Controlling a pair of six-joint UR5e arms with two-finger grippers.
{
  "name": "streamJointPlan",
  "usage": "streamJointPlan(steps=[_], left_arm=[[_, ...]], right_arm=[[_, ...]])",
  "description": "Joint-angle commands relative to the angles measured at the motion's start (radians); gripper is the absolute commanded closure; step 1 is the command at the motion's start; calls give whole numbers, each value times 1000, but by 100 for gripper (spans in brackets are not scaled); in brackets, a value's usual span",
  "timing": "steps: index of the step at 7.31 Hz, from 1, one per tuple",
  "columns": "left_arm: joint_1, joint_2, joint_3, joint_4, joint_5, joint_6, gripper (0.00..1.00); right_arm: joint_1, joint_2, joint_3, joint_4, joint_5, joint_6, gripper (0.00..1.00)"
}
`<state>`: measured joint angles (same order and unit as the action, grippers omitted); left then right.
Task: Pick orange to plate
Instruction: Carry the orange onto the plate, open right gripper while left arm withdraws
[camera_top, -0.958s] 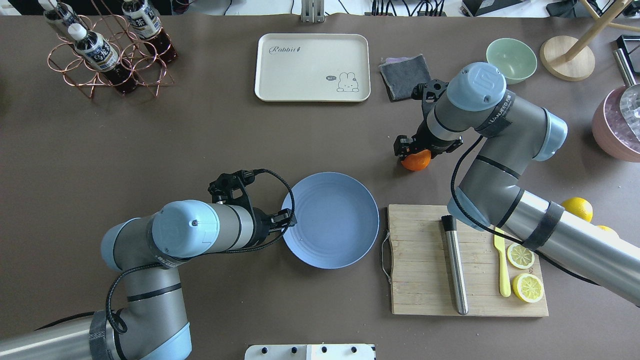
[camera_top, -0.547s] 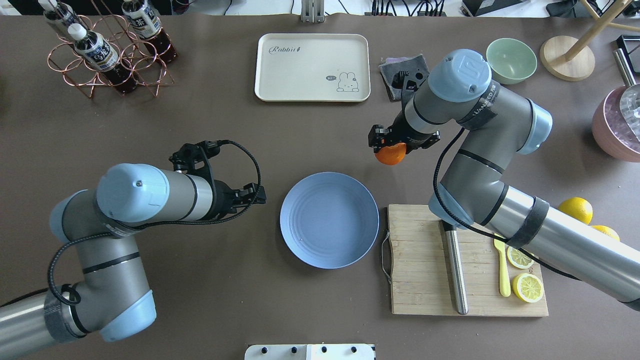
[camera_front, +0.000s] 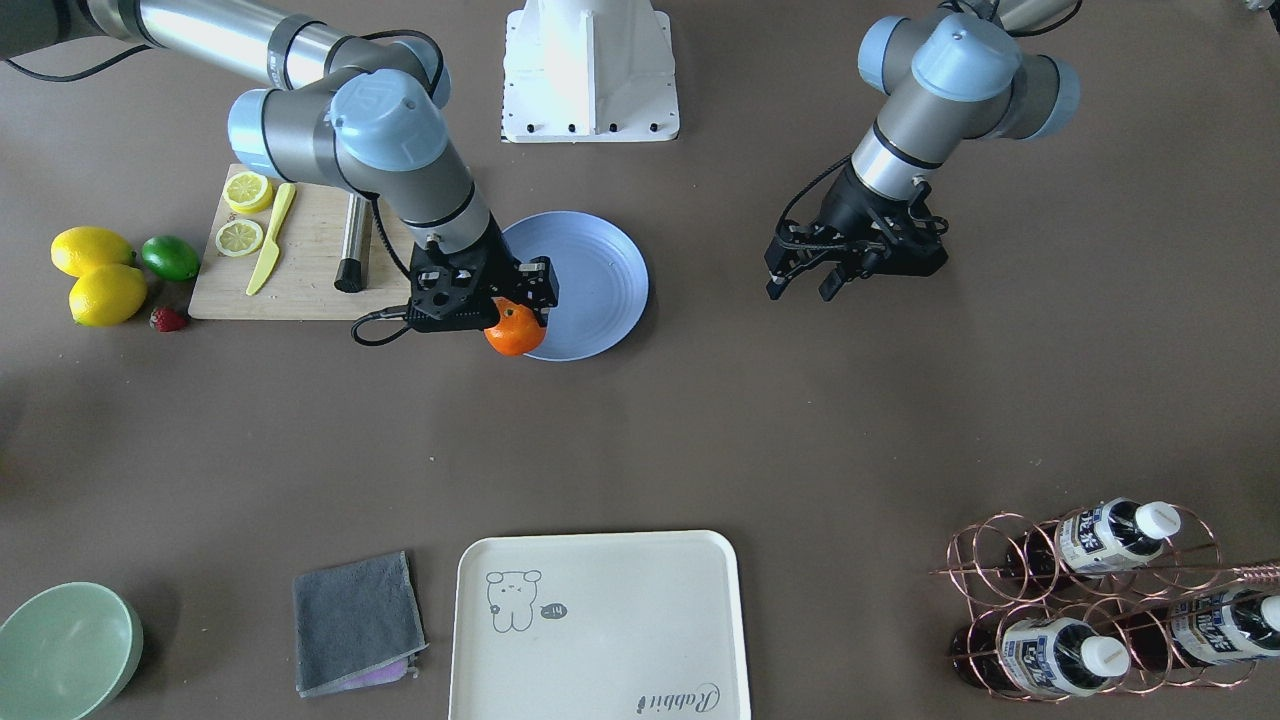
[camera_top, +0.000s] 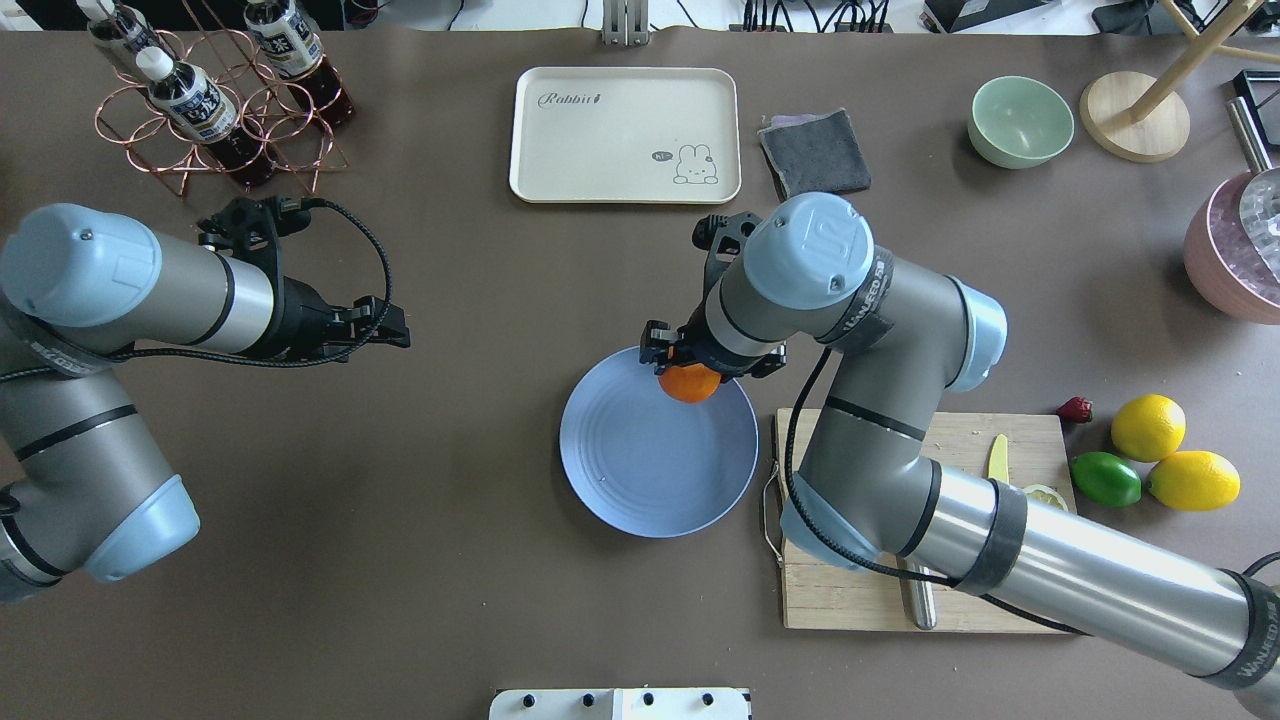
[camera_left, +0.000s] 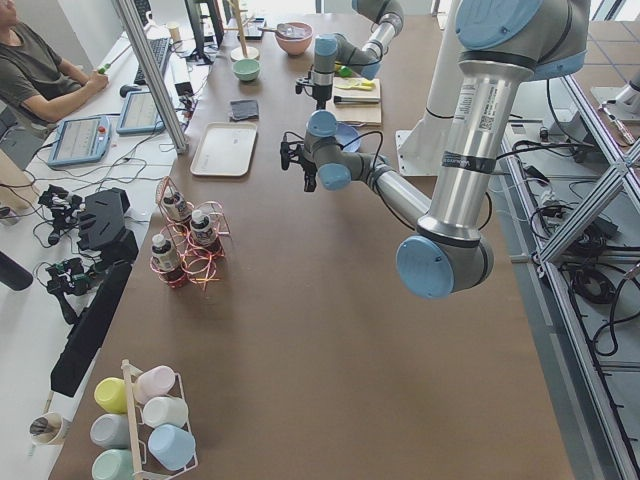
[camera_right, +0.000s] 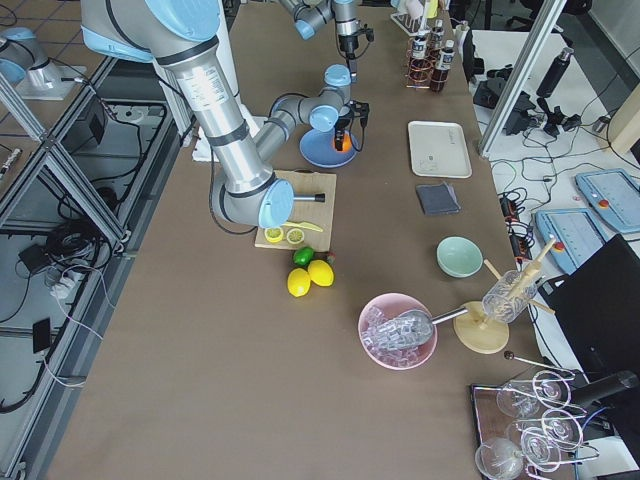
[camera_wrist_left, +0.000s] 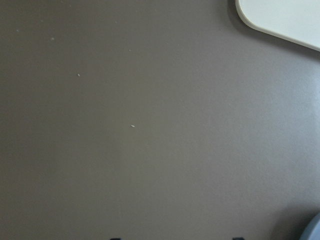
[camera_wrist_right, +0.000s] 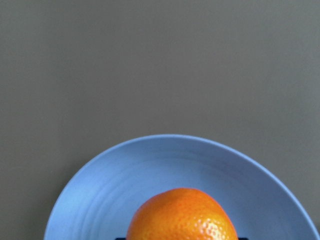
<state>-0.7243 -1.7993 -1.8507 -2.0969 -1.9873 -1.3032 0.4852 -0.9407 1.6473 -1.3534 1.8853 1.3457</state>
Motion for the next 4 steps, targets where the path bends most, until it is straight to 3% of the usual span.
streamJointPlan(steps=[1,3,4], left_arm=[[-18,12,-1,0,-10,28,18],[-18,12,-2,0,-8,25,17],[-18,12,-2,0,-7,25,17]], right_arm=[[-78,8,-7,-6,-38,39,100],[-96,3,-11,-4,-54,38,100],[-96,6,-9,-4,-54,39,27]])
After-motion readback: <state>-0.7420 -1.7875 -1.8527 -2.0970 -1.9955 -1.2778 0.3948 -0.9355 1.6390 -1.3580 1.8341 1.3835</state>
